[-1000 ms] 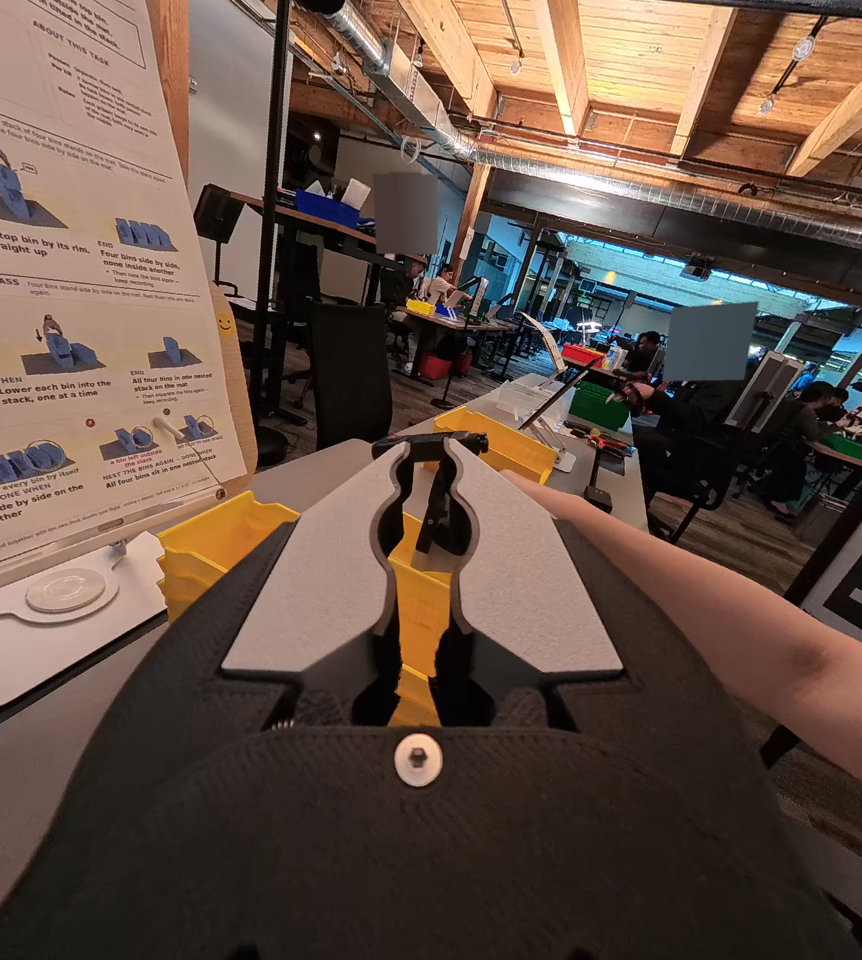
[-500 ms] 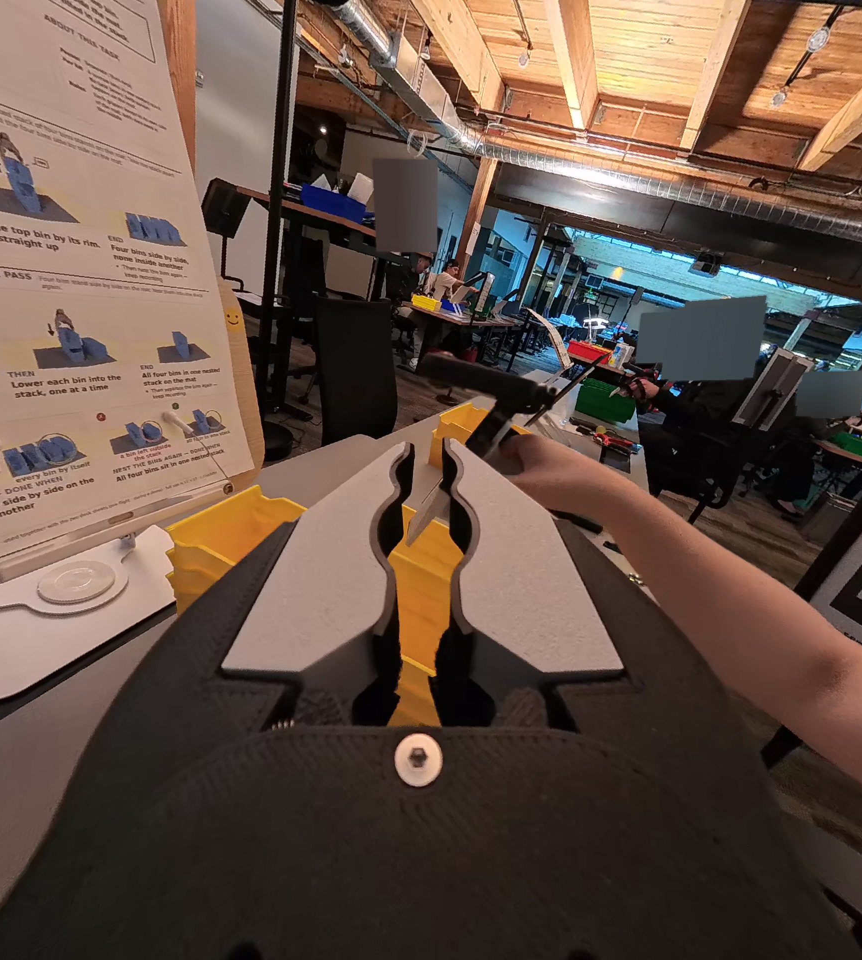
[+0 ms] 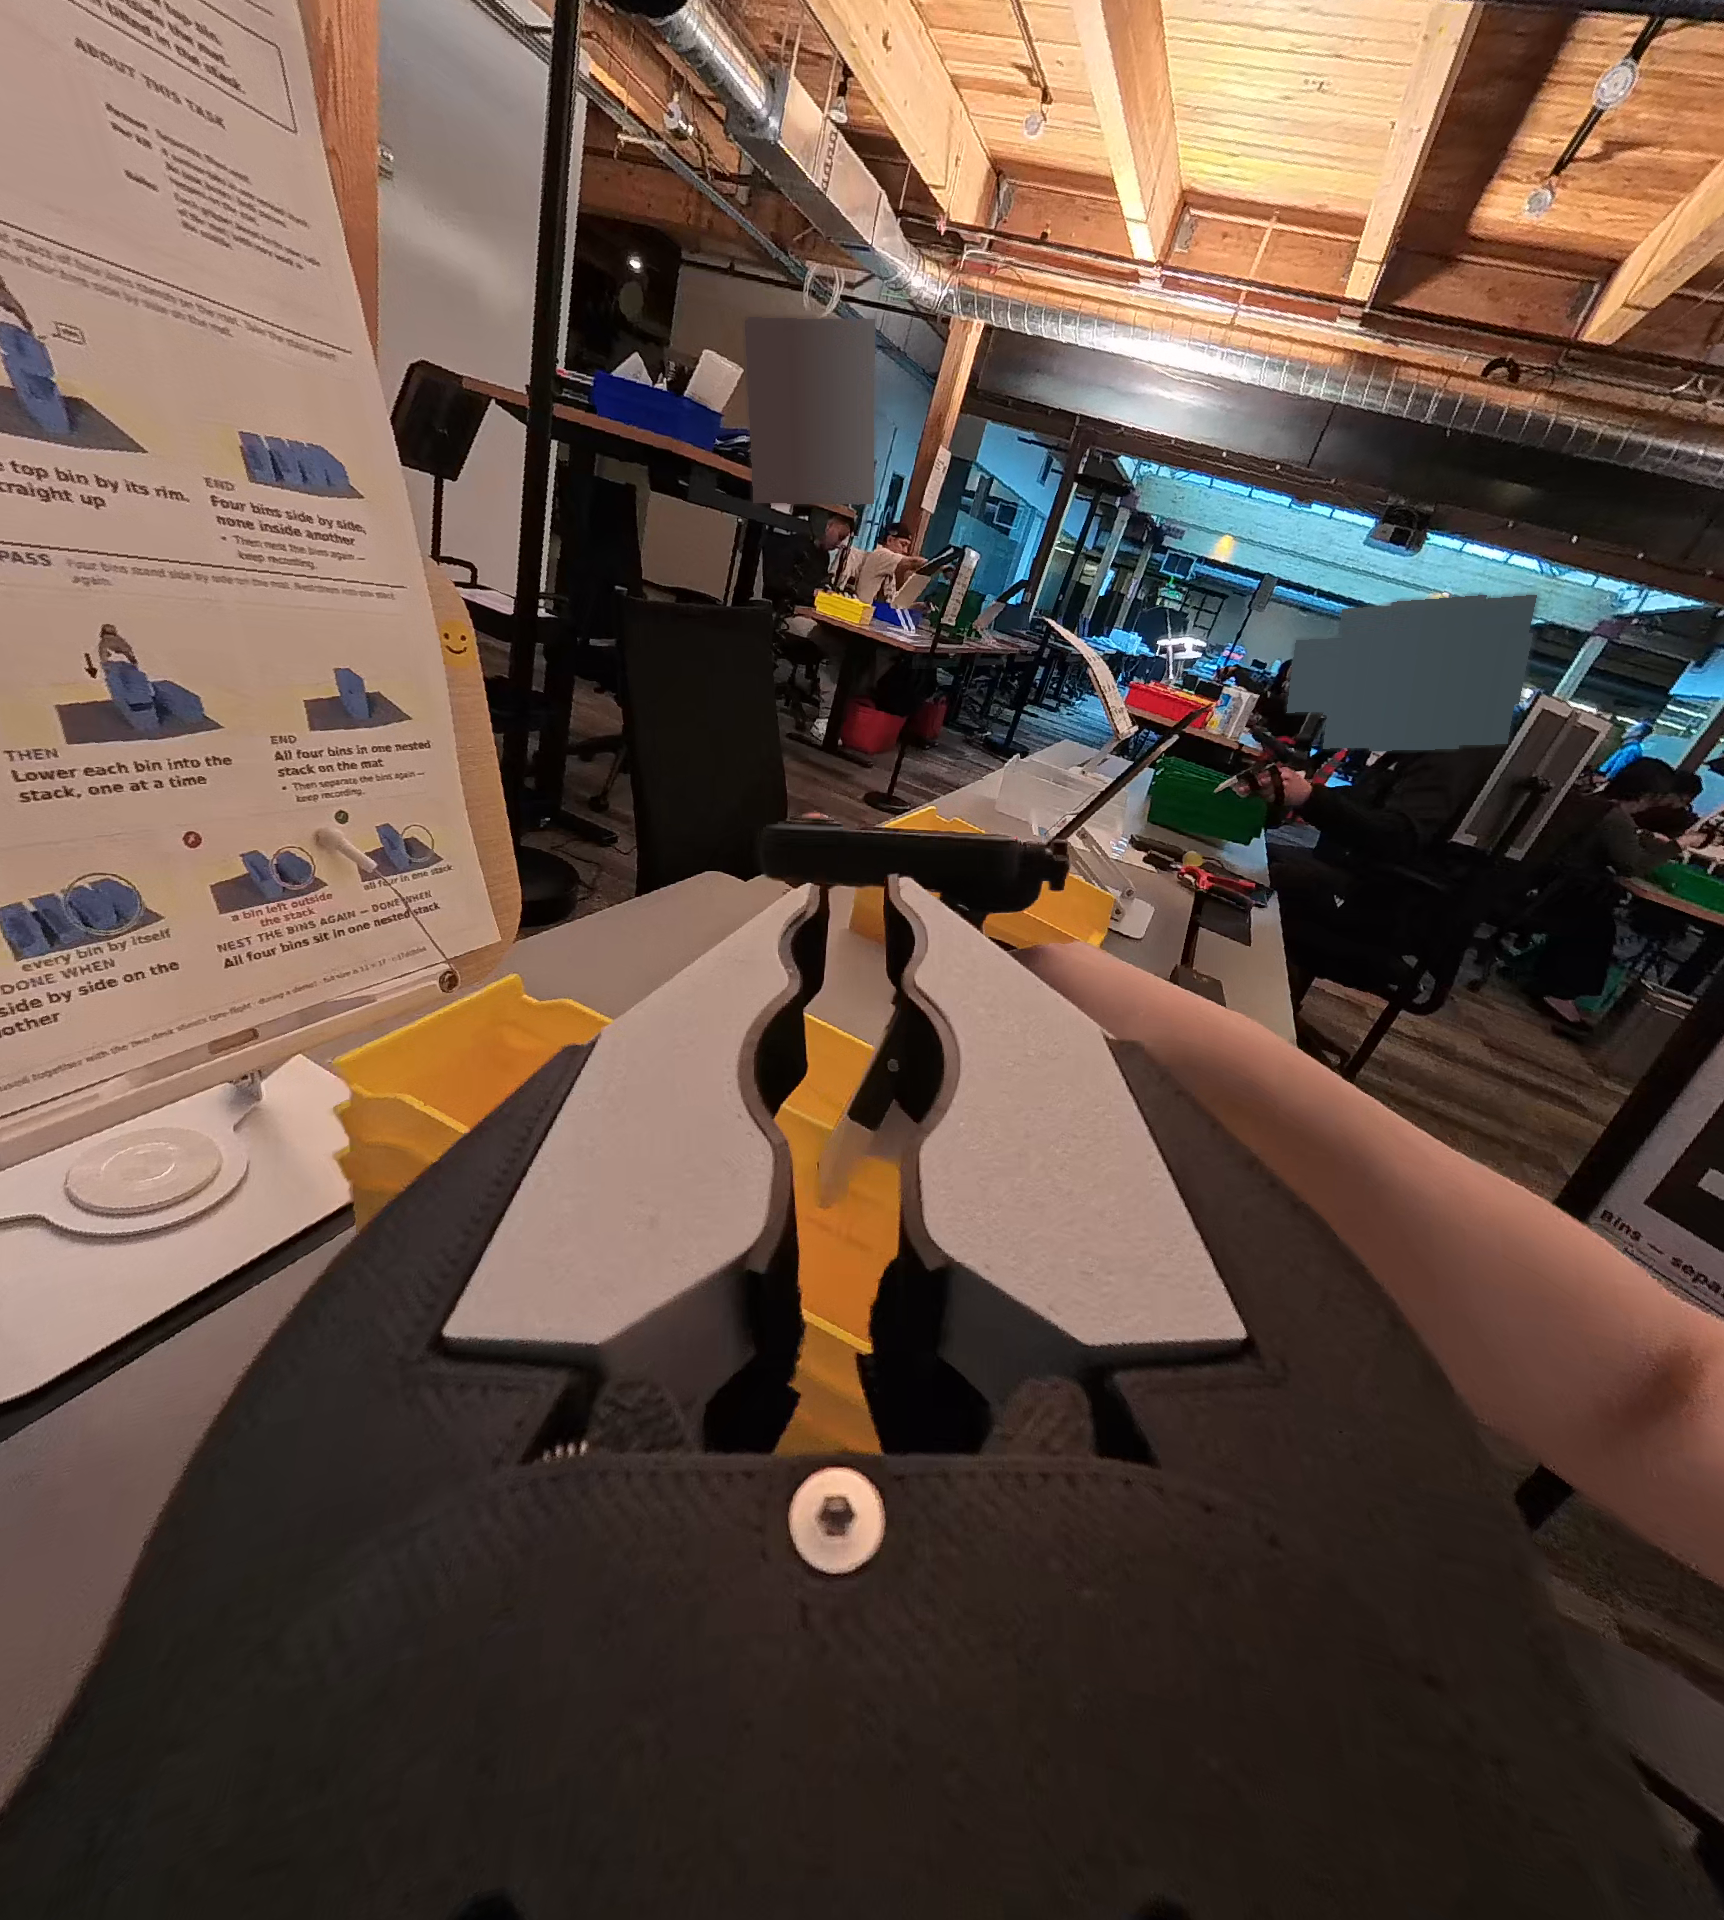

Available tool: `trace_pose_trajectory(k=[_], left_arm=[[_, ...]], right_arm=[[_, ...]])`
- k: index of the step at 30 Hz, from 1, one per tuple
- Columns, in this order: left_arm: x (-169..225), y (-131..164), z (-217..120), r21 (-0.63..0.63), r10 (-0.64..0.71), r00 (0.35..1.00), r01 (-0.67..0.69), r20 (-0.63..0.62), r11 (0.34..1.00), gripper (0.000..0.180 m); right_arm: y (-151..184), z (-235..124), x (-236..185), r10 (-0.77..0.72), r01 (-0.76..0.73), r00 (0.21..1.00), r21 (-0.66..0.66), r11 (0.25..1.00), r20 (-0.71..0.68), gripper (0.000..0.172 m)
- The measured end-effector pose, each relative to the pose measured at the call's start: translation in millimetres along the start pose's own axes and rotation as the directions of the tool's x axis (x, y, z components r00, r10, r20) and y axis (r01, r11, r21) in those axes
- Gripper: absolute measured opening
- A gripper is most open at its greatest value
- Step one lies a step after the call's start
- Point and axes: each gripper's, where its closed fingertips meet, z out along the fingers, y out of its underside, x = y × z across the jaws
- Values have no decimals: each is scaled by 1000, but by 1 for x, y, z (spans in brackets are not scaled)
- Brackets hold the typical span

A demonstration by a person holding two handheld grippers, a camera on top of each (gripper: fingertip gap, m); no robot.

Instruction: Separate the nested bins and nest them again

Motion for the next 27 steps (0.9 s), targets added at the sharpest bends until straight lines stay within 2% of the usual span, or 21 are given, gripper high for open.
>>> trace_pose_trajectory(k=[5,9,11,15,18,21,23,25,26,27], left_arm=[[1,-2,-2,11,1,1000,-1,-2,1000,9],[1,-2,-3,9,-1,1000,1,-6,1000,9],[2,-3,-3,11,0,1000,0,-9,1000,9],[1,-6,-6,25,-3,1000,4,-8,1000,10],[0,-7,-7,31,-10,1000,10,-10,999,10],[2,-7,-7,31,-9,1000,9,-15,999,10],[4,-7,-7,32,-9,1000,9,-26,999,10],[5,-7,-7,32,-7,1000,7,-27,999,10],[5,-7,-7,32,-5,1000,6,-26,999,10],[6,-7,-7,32,-5,1000,6,-27,999,10]], right_arm=[[15,-1,-3,13,-14,999,-27,1000,-37,9],[20,-5,-3,-38,36,997,-28,999,-69,10],[15,-14,-4,-73,78,993,45,996,-93,9],[-1,-49,-10,-119,160,982,306,938,-149,0],[-19,-97,-21,-166,260,963,570,779,-212,3],[-26,-145,-42,-253,419,908,743,522,-335,11],[-24,-173,-57,-273,511,856,798,320,-439,16],[-20,-196,-63,-206,576,812,806,135,-546,21],[-17,-199,-72,-220,609,783,789,77,-582,19],[-16,-197,-78,-244,617,773,784,72,-586,14]])
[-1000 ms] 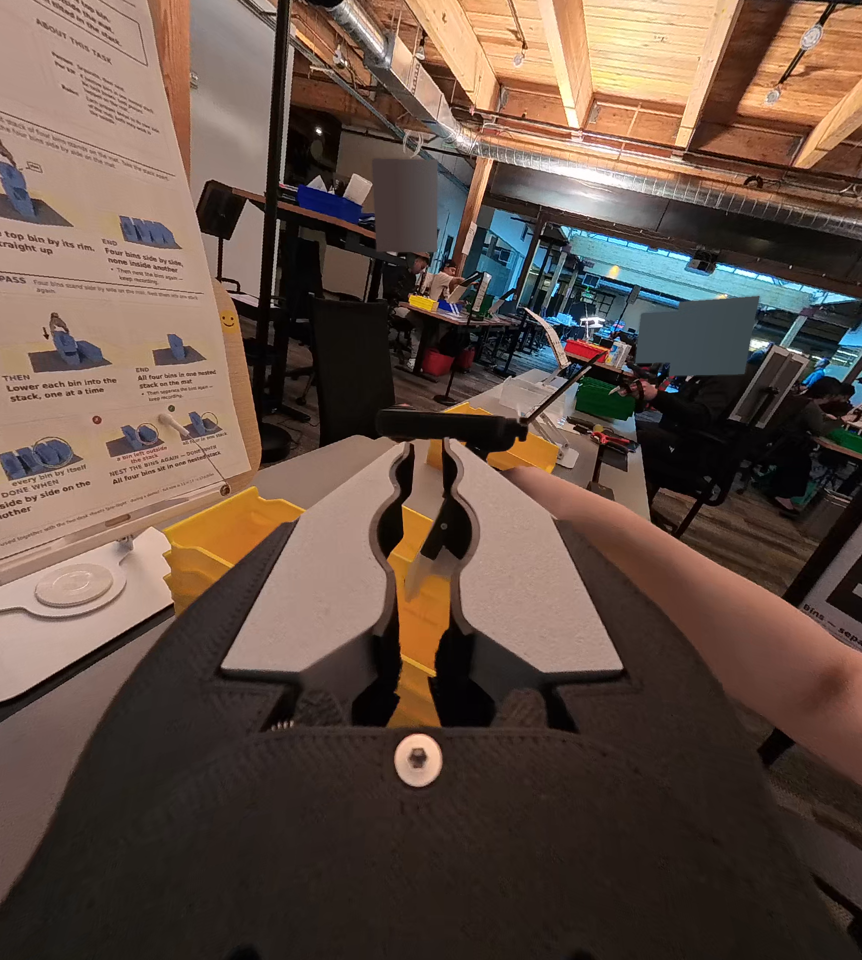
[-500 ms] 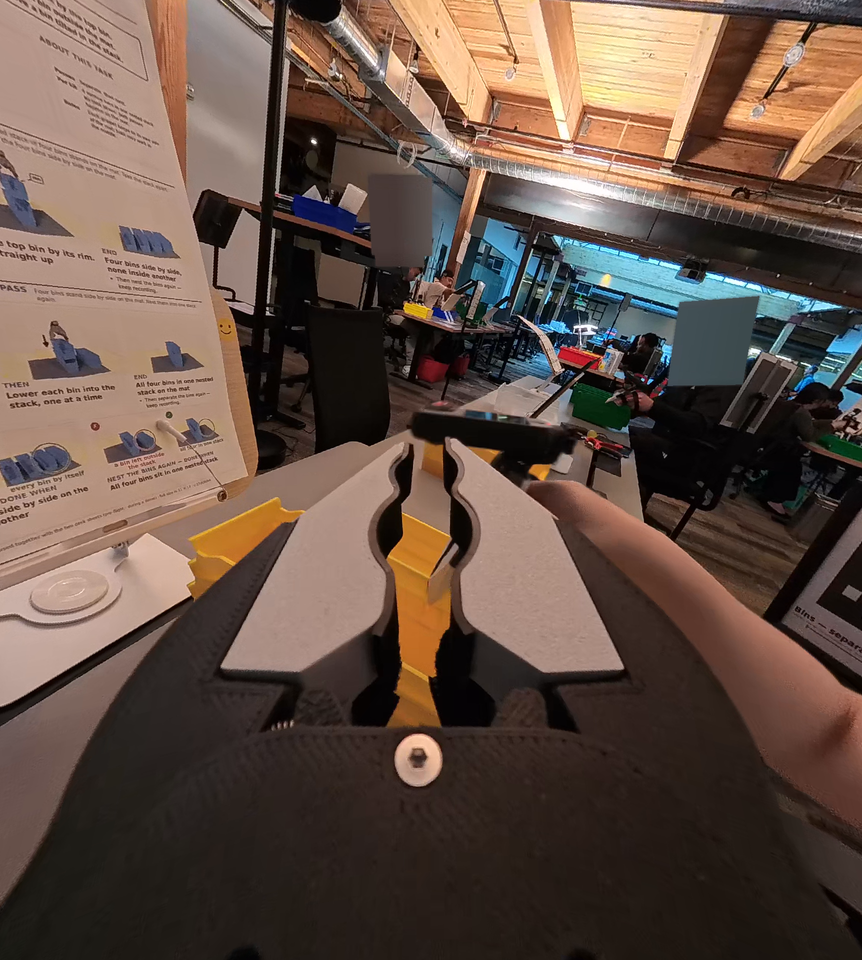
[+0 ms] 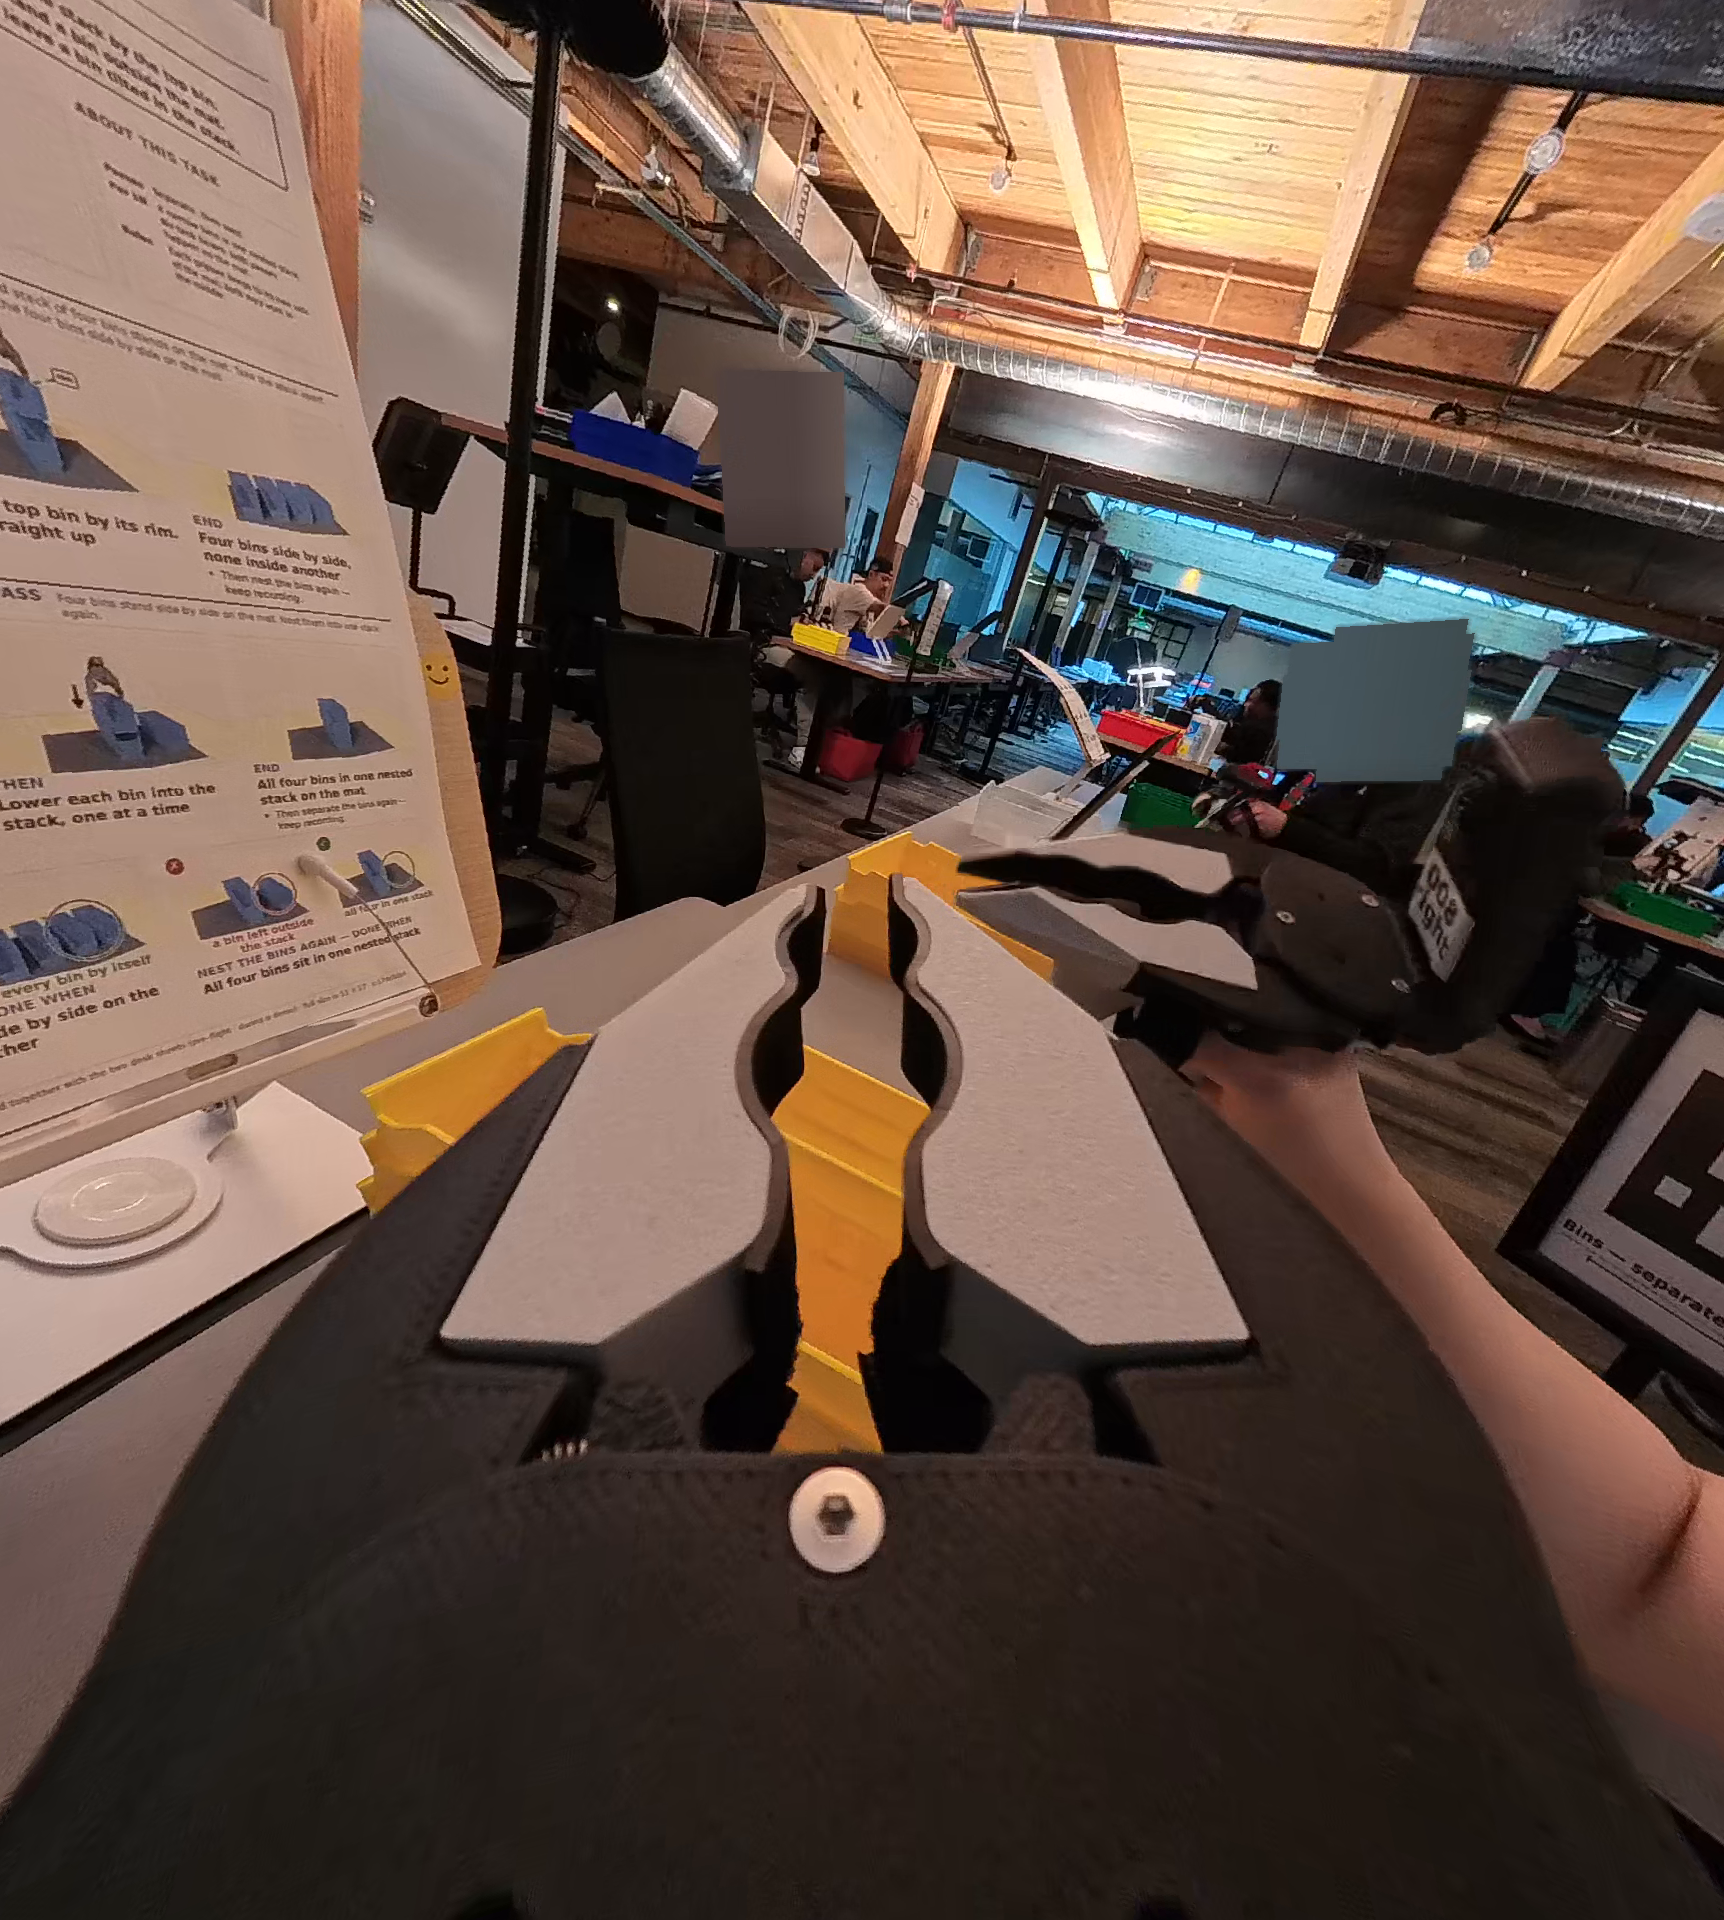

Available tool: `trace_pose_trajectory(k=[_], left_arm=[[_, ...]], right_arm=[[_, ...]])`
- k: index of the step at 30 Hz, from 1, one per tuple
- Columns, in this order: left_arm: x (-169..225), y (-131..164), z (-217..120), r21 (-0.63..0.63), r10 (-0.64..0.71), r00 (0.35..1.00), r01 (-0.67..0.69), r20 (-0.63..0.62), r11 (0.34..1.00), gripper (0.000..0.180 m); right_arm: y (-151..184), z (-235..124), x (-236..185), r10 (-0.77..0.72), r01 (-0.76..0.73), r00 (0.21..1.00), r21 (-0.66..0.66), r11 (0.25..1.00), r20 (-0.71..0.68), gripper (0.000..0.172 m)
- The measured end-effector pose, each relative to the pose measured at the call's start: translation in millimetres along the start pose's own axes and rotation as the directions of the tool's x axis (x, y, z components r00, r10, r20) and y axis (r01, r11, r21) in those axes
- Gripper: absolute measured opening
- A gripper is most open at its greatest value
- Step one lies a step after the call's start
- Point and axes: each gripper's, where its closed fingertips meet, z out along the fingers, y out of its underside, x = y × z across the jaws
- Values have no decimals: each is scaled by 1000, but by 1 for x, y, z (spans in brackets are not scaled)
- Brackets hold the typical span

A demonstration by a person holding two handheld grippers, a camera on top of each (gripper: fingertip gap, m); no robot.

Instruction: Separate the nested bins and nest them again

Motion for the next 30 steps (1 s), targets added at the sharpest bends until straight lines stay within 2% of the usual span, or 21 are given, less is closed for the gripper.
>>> trace_pose_trajectory(k=[1,2,5,8,10,12,15,16,18,22,25,28,30], left_arm=[[0,0,0,1,-1,1000,1,-2,1000,10],[1,-1,-1,4,-2,1000,2,-4,1000,10],[1,-2,-2,9,-4,1000,4,-6,1000,10],[1,-3,-3,13,-4,1000,4,-8,1000,10],[2,-4,-4,17,-4,1000,5,-10,1000,10],[3,-4,-4,19,-5,1000,5,-12,1000,10],[4,-4,-5,19,-2,1000,3,-14,1000,10],[4,-4,-5,19,-2,1000,2,-15,1000,10],[5,-4,-5,15,-1,1000,1,-17,1000,10],[5,-5,-6,18,-1,1000,1,-17,1000,10],[6,-6,-8,24,0,1000,1,-21,1000,10],[7,-8,-10,33,-2,1000,3,-25,999,10],[7,-10,-12,43,-4,1000,6,-27,999,10]], right_arm=[[2,2,-8,17,-16,999,-29,999,40,12],[5,6,-16,53,-48,995,-65,997,79,20],[10,16,-36,213,-179,955,-174,968,205,61],[24,38,-39,379,-306,907,-332,892,183,100],[50,56,-38,407,-312,908,-483,818,103,114],[82,70,-42,409,-295,912,-646,704,30,120],[124,80,-54,436,-289,898,-822,491,-55,125],[131,84,-58,446,-290,892,-850,440,-74,125],[139,94,-63,450,-304,886,-868,392,-107,127],[158,90,-76,458,-296,872,-932,209,-174,132],[161,91,-75,423,-299,883,-938,173,-204,130],[169,83,-66,337,-276,915,-954,117,-223,135],[172,84,-64,358,-308,899,-946,105,-253,134]])
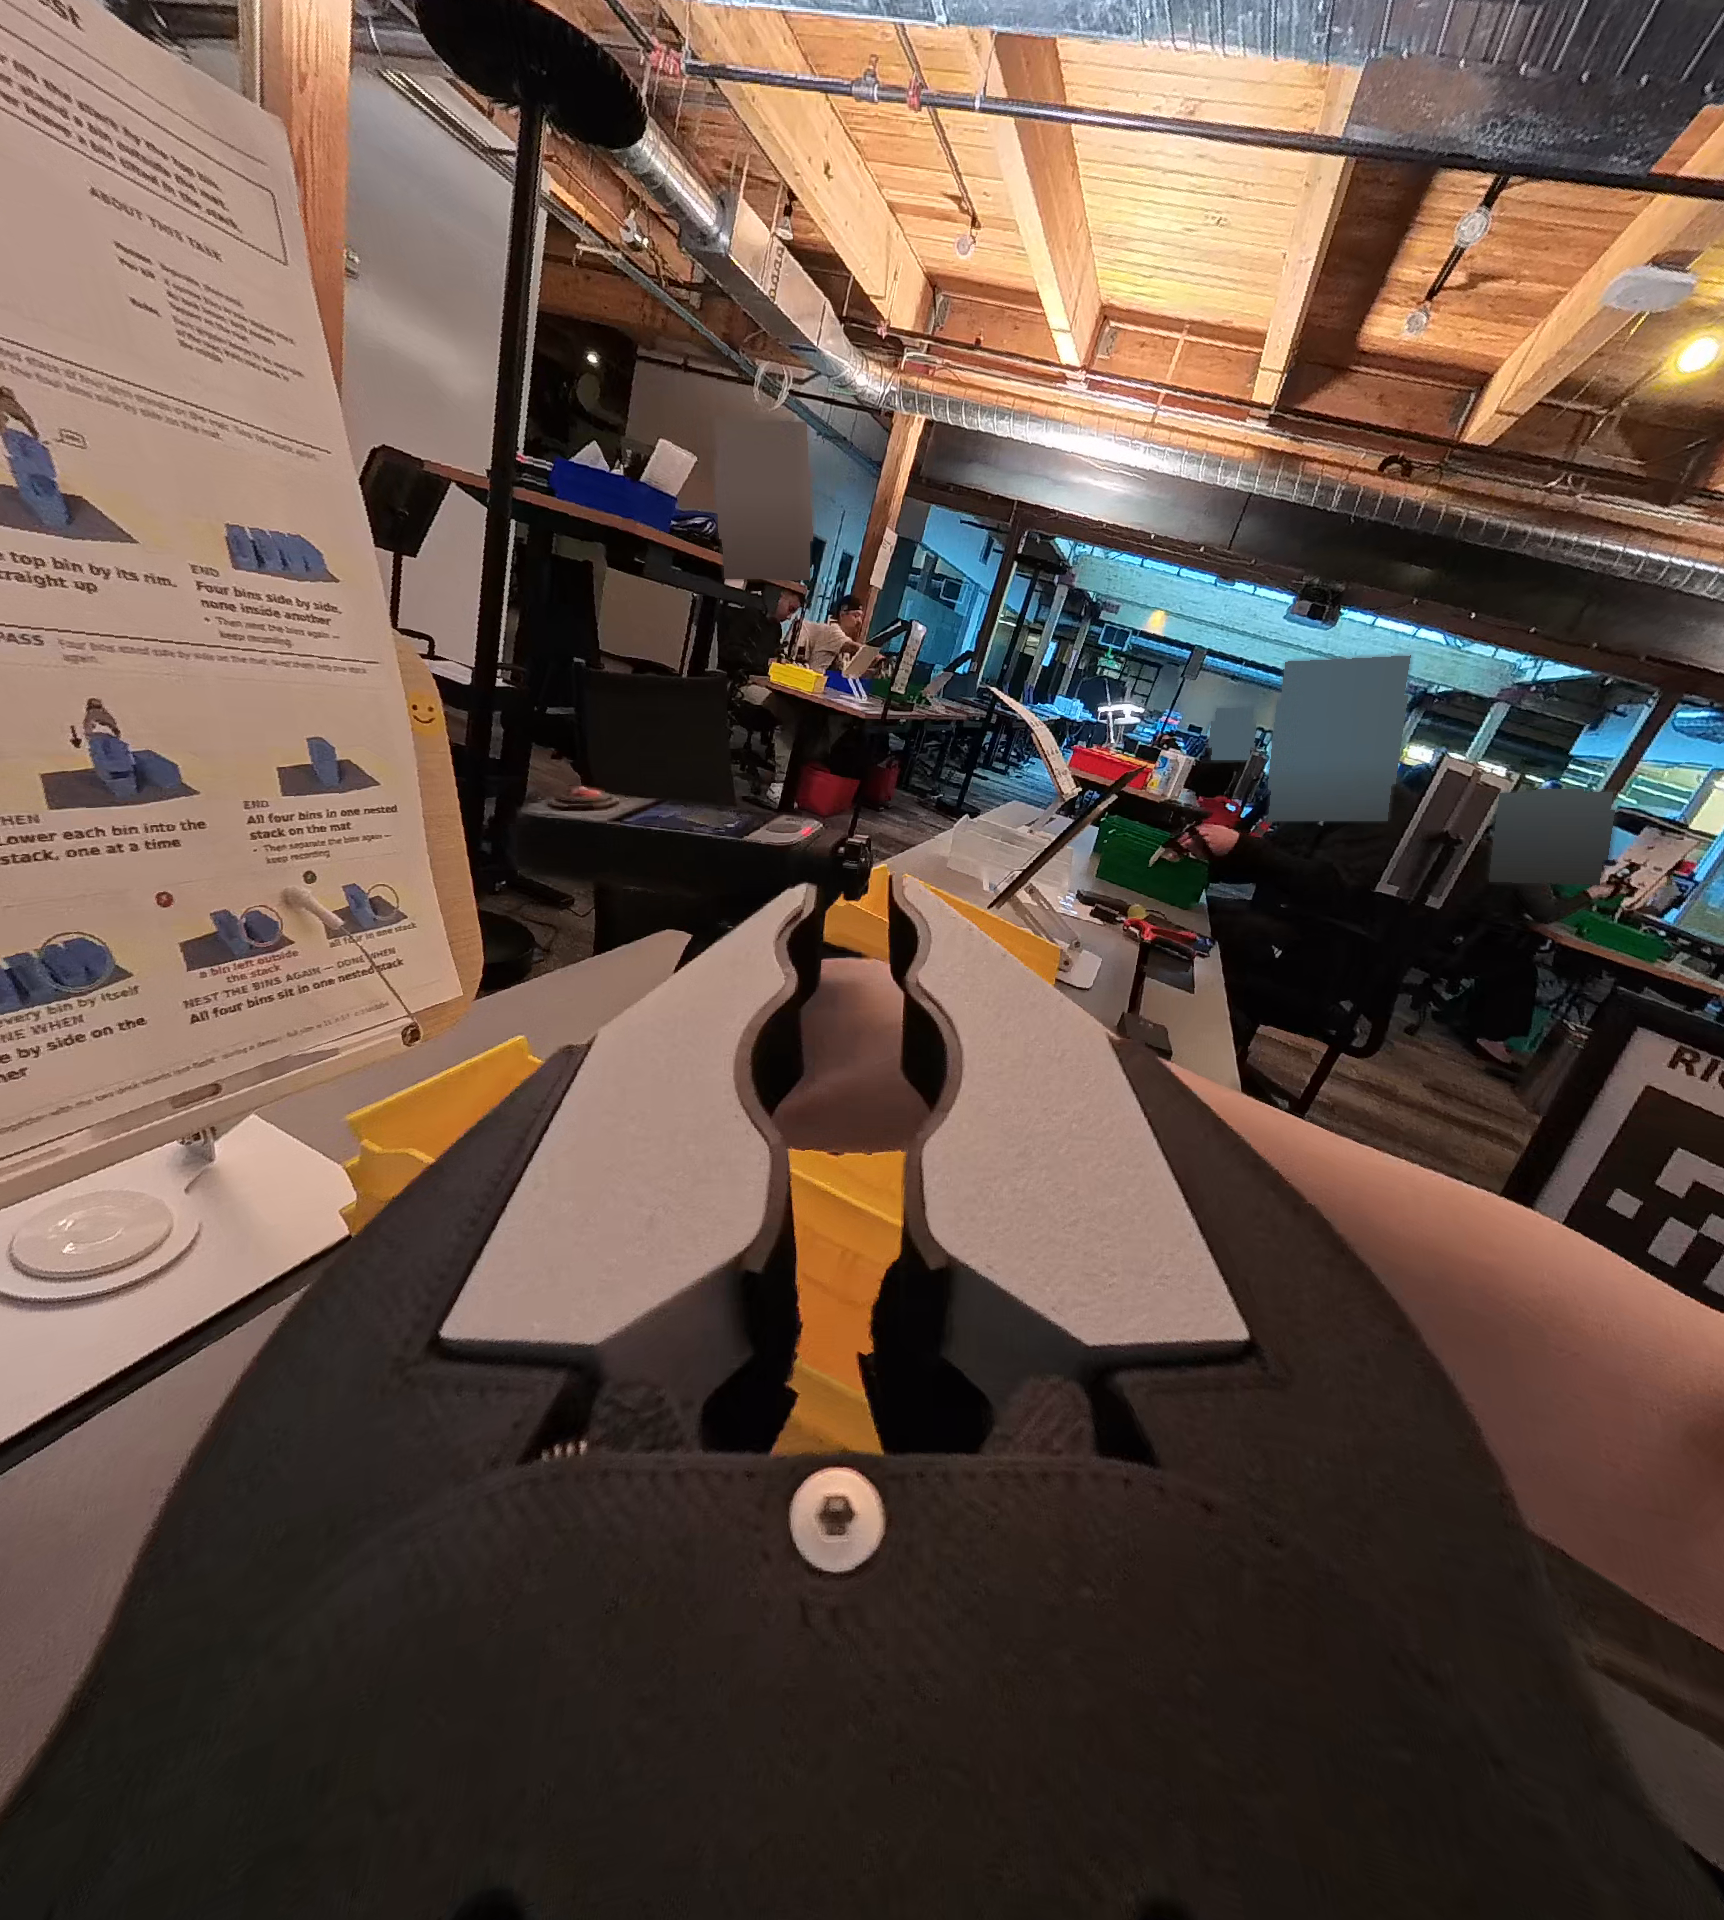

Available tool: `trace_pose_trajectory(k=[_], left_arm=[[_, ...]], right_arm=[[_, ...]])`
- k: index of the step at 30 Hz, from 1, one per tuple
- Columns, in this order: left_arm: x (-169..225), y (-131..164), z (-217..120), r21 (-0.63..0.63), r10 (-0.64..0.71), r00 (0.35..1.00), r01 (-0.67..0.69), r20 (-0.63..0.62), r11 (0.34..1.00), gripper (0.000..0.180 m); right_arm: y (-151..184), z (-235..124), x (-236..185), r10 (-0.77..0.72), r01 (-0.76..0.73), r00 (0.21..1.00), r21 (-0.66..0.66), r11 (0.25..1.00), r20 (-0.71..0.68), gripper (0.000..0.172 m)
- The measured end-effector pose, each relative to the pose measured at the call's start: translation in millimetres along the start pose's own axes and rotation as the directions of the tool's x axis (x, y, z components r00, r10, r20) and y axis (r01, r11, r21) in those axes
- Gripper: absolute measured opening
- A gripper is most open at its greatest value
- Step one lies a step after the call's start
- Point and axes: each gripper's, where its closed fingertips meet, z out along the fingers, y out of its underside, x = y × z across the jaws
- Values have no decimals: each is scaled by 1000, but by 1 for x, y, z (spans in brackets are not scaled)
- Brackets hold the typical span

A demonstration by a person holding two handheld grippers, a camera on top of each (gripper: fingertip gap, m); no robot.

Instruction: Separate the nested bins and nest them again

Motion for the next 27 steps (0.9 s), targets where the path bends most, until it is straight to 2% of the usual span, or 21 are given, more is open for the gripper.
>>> trace_pose_trajectory(k=[2,6,13,27], left_arm=[[-1,-2,-2,11,-3,1000,3,1,1000,10],[0,-1,-2,7,-6,1000,6,-4,1000,10],[0,-2,-2,9,-4,1000,4,-4,1000,10],[6,3,4,-16,16,1000,-16,-6,1000,10]], right_arm=[[6,8,-4,23,-22,999,-41,999,44,134],[12,21,-4,7,-4,999,-76,997,34,131],[13,17,-3,-7,11,999,-91,996,40,117],[16,5,0,14,-5,998,-135,991,62,112]])
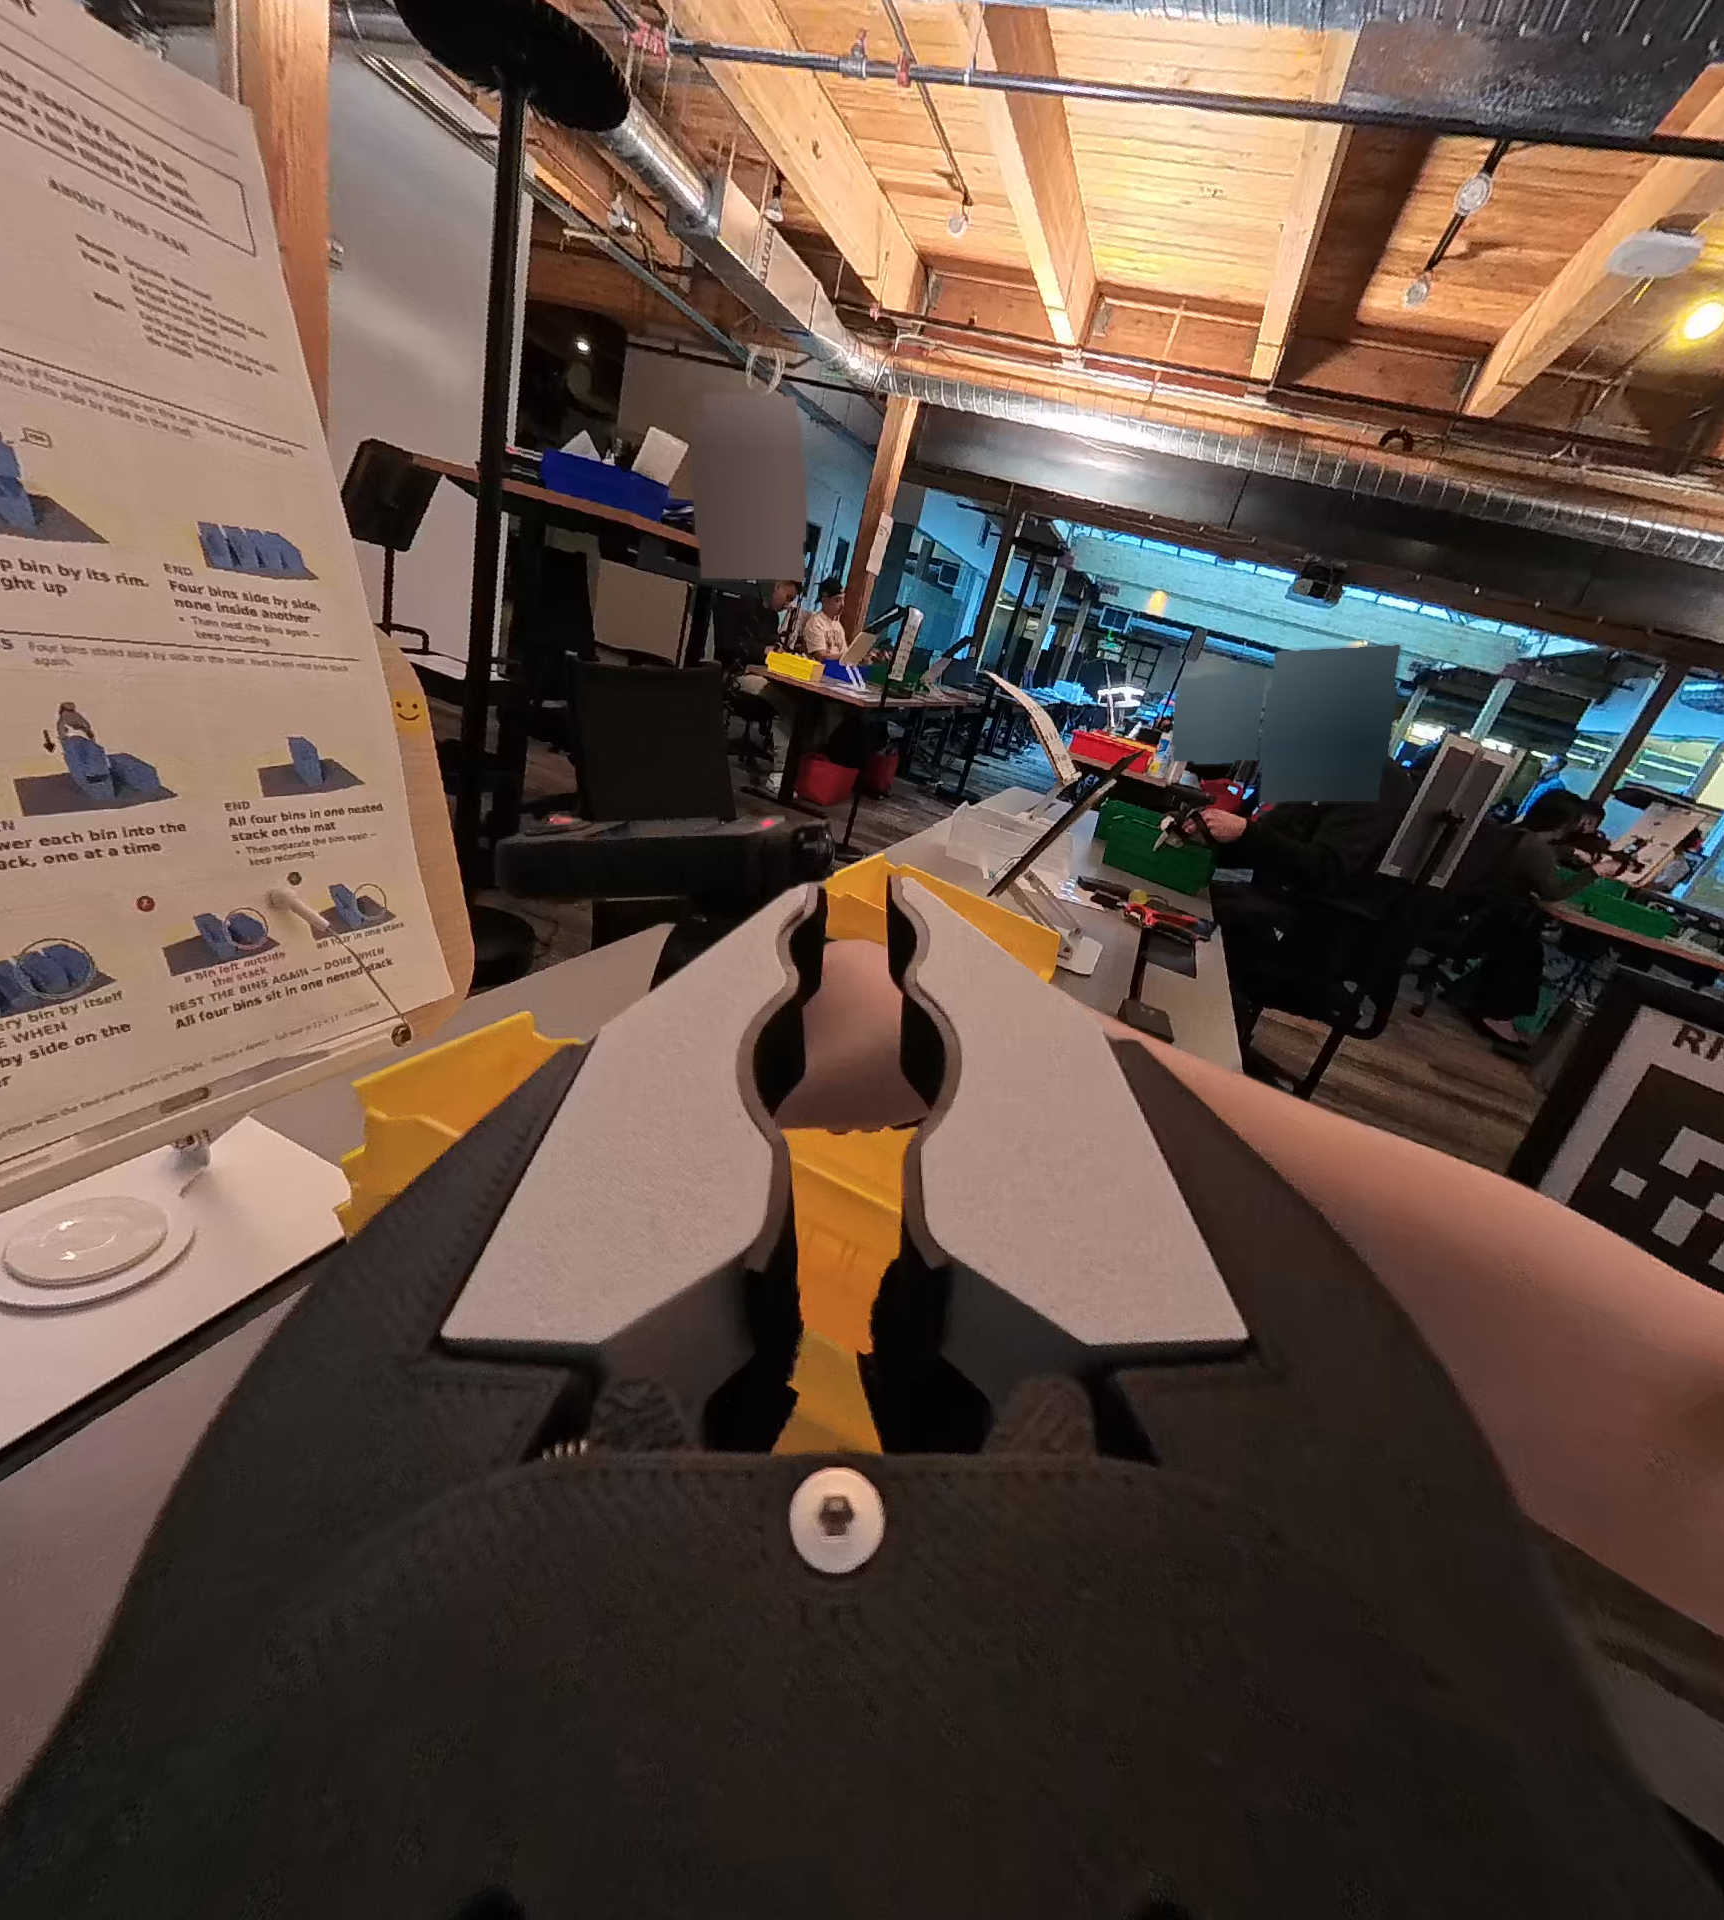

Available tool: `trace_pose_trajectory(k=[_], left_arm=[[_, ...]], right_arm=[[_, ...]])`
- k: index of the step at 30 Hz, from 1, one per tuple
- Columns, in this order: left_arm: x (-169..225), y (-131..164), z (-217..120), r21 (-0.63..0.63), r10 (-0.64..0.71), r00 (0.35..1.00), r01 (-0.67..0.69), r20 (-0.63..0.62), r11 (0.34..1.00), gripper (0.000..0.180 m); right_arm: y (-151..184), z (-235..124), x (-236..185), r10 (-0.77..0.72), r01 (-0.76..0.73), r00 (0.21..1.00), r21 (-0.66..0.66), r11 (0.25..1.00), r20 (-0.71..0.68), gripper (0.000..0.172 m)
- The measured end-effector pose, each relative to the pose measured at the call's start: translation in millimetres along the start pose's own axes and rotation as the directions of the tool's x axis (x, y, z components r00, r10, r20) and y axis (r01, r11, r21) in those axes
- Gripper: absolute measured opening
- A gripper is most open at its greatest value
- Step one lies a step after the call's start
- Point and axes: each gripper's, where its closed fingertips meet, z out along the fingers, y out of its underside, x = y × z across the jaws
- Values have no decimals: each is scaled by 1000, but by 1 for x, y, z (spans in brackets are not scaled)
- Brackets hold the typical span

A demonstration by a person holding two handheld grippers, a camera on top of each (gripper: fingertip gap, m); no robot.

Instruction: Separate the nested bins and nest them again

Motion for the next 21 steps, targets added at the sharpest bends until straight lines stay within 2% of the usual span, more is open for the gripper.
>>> trace_pose_trajectory(k=[13,21], left_arm=[[1,1,2,-8,5,1000,-5,4,1000,10],[3,6,6,-31,18,1000,-18,9,999,10]], right_arm=[[5,-59,12,-9,11,999,35,999,-36,114],[8,-115,27,-8,3,999,127,992,37,113]])
